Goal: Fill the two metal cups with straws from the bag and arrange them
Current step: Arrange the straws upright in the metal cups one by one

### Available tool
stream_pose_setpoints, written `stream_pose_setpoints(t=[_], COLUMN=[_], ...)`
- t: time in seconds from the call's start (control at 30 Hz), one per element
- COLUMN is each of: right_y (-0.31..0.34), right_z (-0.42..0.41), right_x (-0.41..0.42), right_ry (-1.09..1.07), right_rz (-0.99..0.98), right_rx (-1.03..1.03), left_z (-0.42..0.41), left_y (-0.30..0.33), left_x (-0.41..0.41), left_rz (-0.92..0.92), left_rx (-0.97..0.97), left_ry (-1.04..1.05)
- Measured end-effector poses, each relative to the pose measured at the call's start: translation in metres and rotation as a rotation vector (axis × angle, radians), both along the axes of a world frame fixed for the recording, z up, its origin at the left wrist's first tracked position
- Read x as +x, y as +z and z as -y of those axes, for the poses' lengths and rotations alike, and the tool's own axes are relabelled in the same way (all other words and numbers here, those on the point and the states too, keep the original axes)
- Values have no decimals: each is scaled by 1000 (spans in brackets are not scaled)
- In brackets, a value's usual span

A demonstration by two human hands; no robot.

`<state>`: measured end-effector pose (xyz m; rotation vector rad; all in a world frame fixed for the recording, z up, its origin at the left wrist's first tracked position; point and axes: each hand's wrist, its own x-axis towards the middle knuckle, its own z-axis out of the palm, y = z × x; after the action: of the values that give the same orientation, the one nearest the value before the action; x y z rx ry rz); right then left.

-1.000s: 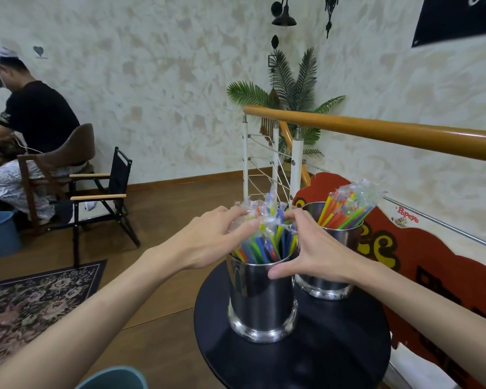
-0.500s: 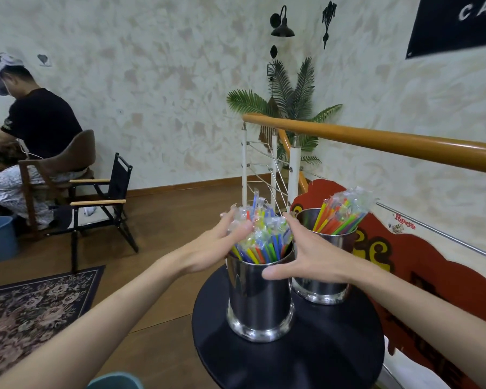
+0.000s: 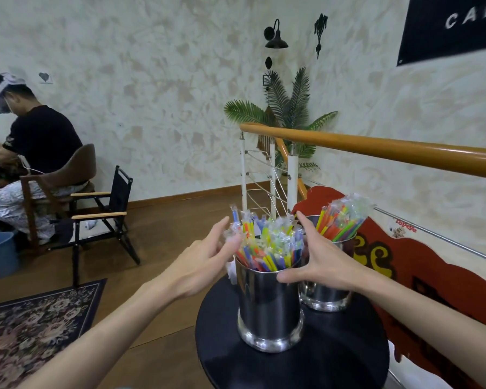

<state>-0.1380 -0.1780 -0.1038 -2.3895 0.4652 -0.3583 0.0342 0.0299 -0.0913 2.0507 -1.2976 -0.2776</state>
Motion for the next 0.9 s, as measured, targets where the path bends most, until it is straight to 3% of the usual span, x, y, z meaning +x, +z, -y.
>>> stream_pose_setpoints(t=[0.13,0.23,0.33,0.43,0.53,0.6,0.8,0.9], right_y=[0,3,7,2,-4,-5,-9,-13], right_z=[9,12,11,12,10,7,-5,-4], right_x=[-2,-2,-2,0,1,1,6,9], right_ry=[25,47,80,47,7,26,95,72], right_rz=[-13,-43,-60,-28,11,-1,117,145], right_rx=[37,18,-3,-60,-115,-90,-14,-4], left_z=[7,12,15,17,21,23,22,15], left_y=[-6,-11,-18,-19,-22,-23,-20,-10], left_x=[3,12,17,14,13,12,-2,-10], left_rz=[-15,-124,-122,26,360,472,661,585], left_rx=[-125,-108,-37,46,60,26,18,-86], left_ry=[-1,-107,-196,-245,-140,-77,5,-51])
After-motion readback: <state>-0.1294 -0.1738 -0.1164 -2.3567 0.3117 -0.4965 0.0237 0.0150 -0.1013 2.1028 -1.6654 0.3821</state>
